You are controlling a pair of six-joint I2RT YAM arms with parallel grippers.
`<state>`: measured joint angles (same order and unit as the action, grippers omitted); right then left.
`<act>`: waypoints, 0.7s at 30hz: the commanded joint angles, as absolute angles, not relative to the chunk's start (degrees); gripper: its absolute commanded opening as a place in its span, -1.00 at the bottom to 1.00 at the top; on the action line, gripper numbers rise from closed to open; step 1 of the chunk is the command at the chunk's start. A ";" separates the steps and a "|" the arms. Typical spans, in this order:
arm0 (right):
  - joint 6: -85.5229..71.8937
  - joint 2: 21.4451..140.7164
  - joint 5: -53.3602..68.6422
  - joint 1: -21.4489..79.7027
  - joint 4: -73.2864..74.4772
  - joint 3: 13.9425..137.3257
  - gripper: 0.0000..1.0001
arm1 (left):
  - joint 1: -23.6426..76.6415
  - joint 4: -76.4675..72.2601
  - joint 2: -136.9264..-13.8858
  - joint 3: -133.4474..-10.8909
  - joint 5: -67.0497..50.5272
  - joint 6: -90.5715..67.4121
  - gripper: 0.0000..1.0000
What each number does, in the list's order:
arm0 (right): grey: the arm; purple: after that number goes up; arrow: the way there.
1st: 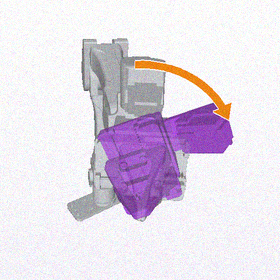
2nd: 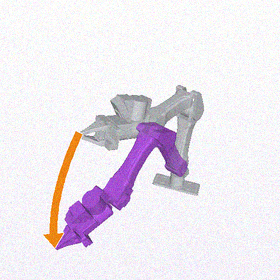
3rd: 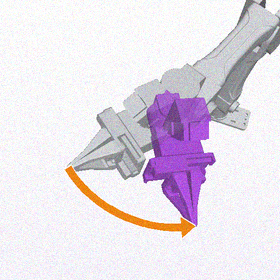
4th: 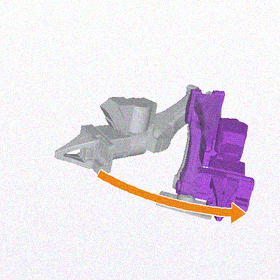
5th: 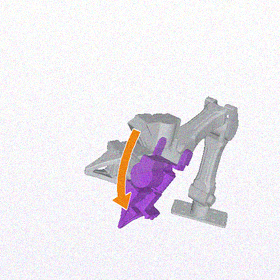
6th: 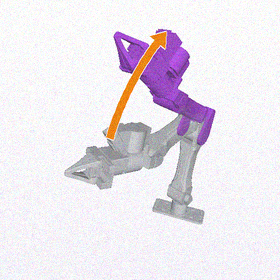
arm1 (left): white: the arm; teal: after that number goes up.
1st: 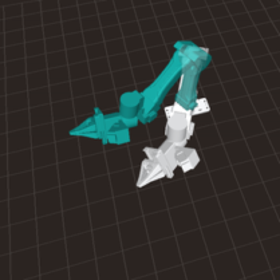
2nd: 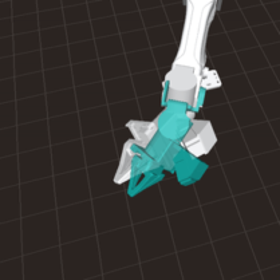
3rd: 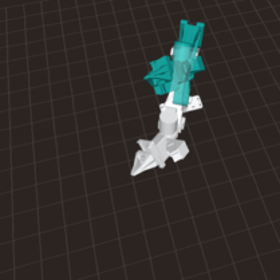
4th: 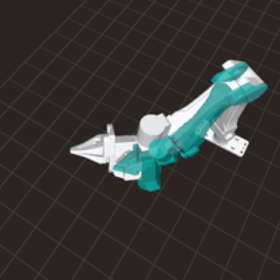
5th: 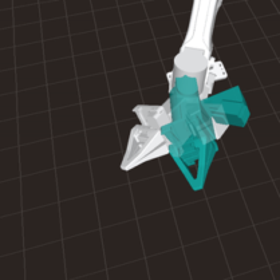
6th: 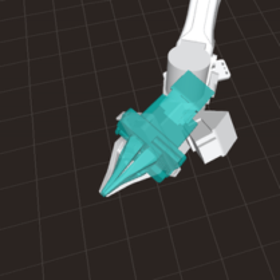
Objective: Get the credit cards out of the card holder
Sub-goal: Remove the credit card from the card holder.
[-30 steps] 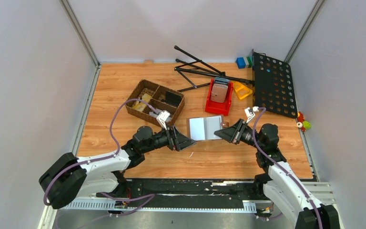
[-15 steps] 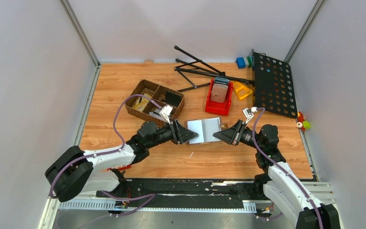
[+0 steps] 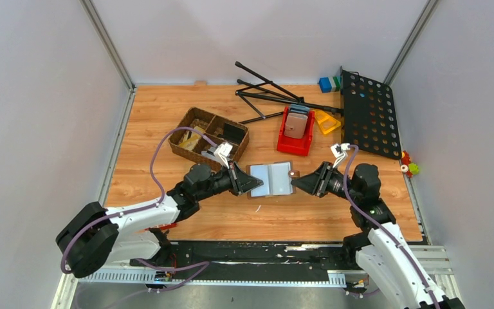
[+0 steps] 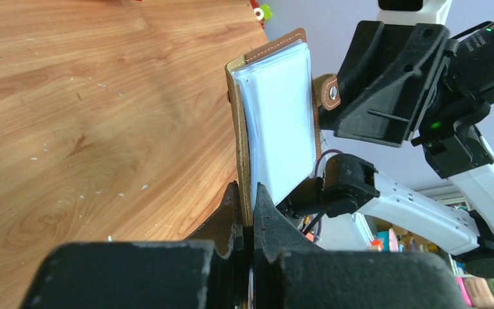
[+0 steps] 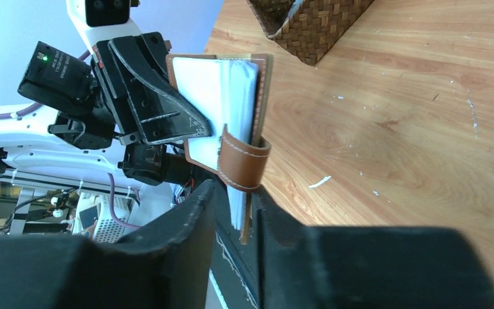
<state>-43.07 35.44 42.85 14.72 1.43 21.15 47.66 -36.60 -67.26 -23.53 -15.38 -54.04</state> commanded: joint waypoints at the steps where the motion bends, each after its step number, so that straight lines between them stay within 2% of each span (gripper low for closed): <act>1: -37.70 35.49 40.98 14.86 5.43 23.20 -0.63 | 47.90 -36.11 -64.89 -26.01 -16.24 -51.73 -1.00; 3: -37.74 36.64 42.25 14.90 4.80 23.42 -0.80 | 47.90 -36.62 -64.95 -25.81 -16.64 -52.14 -1.00; 5: -37.34 37.58 43.53 14.92 4.54 23.76 -0.82 | 47.90 -37.45 -64.97 -25.44 -16.77 -52.56 -1.00; 14: -37.24 37.52 44.83 14.94 4.53 23.96 -0.41 | 47.90 -38.71 -64.71 -25.16 -17.44 -53.70 -1.00; 21: -37.46 37.66 44.91 14.94 4.23 24.10 -0.69 | 47.90 -39.78 -64.95 -25.29 -18.55 -54.47 -1.00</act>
<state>-38.24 37.82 43.70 14.72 5.67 21.71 47.66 -35.77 -65.91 -23.88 -17.50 -53.91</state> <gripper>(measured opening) 0.173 0.029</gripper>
